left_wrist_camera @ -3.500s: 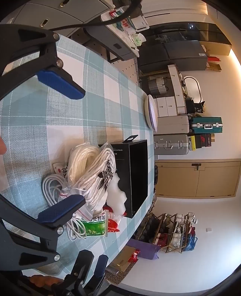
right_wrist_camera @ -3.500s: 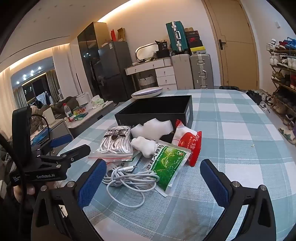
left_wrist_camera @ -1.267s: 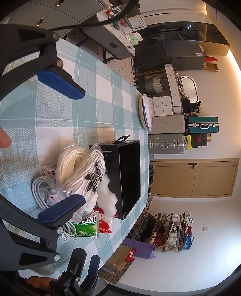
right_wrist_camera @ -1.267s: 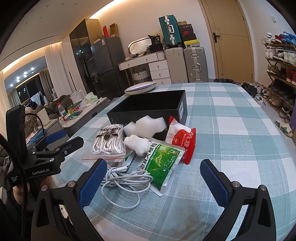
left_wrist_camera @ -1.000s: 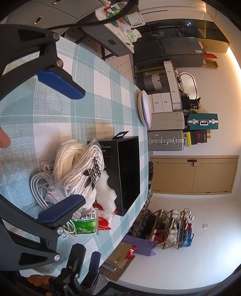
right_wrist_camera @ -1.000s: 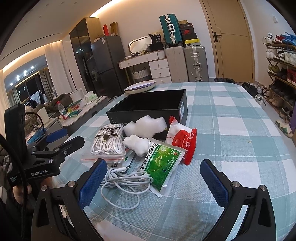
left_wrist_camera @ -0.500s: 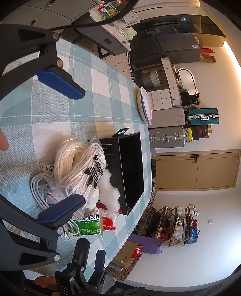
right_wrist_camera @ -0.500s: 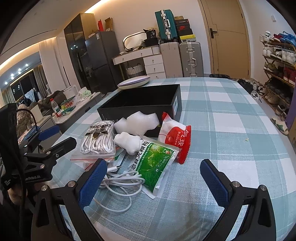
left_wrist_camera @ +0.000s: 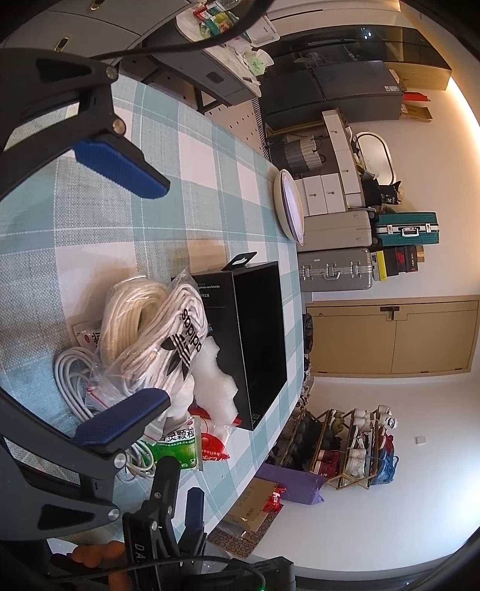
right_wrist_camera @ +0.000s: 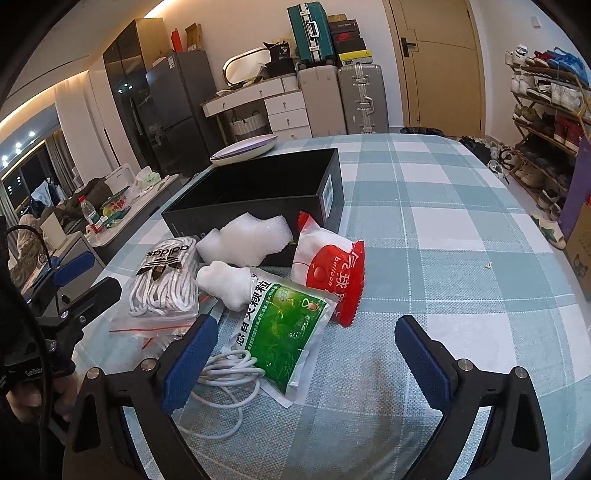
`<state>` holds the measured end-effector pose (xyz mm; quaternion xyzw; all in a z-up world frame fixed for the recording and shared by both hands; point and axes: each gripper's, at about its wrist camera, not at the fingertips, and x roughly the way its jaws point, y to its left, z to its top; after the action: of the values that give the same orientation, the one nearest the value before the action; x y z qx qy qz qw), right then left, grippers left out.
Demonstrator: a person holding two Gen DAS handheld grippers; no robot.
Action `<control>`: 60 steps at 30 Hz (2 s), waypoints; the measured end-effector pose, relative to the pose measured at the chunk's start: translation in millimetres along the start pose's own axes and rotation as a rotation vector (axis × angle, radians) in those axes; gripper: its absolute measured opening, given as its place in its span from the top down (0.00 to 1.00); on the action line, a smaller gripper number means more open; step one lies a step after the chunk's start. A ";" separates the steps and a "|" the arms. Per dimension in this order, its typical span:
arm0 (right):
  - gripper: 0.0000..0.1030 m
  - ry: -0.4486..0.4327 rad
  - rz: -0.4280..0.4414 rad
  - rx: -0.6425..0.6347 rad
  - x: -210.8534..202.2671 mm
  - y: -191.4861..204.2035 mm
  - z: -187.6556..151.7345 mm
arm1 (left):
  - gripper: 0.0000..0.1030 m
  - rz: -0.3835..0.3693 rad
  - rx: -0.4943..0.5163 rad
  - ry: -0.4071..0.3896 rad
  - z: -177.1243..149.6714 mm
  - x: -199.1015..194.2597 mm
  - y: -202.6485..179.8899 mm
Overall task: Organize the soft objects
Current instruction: 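Grasp the green printed packet with the right gripper, then grasp the bag of white Adidas laces with the left gripper while the right holds the green packet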
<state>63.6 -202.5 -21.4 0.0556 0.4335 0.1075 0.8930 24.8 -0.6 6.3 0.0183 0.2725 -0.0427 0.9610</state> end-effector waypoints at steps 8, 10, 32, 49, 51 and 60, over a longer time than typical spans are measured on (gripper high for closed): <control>0.18 0.063 -0.030 0.004 20.5 5.7 3.3 | 0.00 0.005 -0.003 0.003 0.5 2.1 2.3; 0.20 0.070 -0.027 0.011 22.2 6.6 3.4 | 0.00 0.005 -0.006 0.005 0.4 2.8 3.6; 0.39 0.108 -0.037 0.020 21.7 5.0 -6.6 | 0.00 0.001 -0.002 0.011 -2.3 8.0 2.7; 0.82 -0.030 0.047 0.033 -12.4 1.5 -17.3 | 0.00 -0.011 0.000 0.012 -2.1 4.5 -1.3; 0.83 -0.059 0.056 0.031 -19.1 0.9 -15.2 | 0.00 -0.021 -0.001 0.014 -1.5 3.3 -3.1; 0.90 -0.099 0.080 0.003 -27.7 3.8 -13.8 | 0.00 -0.045 0.006 0.030 1.2 3.0 -9.8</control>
<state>35.6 -205.5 -8.2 0.0792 0.3864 0.1396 0.9083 27.1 -10.7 5.6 0.0155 0.2871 -0.0650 0.9556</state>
